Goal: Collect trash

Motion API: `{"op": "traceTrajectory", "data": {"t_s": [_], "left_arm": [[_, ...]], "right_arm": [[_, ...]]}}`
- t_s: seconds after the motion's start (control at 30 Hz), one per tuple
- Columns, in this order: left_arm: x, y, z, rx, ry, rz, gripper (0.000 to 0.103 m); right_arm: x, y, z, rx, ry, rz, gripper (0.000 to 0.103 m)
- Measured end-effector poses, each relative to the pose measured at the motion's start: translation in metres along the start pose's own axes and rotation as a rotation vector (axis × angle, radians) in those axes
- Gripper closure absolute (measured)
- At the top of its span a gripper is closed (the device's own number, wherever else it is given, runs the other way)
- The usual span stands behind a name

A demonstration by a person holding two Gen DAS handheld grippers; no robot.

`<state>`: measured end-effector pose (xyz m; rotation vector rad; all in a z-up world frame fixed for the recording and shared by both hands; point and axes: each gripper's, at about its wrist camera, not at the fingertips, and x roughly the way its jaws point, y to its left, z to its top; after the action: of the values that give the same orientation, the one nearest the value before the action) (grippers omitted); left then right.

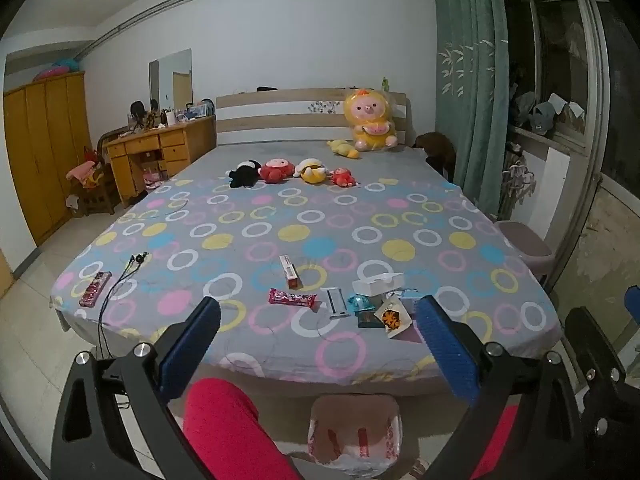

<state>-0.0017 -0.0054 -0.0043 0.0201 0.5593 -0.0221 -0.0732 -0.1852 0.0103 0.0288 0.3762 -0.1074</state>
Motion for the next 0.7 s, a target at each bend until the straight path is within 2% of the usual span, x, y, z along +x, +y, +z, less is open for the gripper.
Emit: {"op": "traceTrajectory", "data": {"t_s": [0.2, 0.7], "left_arm": [[-0.0005, -0.0002, 0.0, 0.001, 0.006, -0.023, 0.007], [0.0015, 0.0001, 0.0001, 0.01, 0.028, -0.023, 0.007]], "right_arm": [[0.0017, 0.0008, 0.002, -0.002, 0.0, 0.001, 0.006], [0.001, 0.0013, 0.003, 0.001, -0.001, 0.002, 0.006]]}}
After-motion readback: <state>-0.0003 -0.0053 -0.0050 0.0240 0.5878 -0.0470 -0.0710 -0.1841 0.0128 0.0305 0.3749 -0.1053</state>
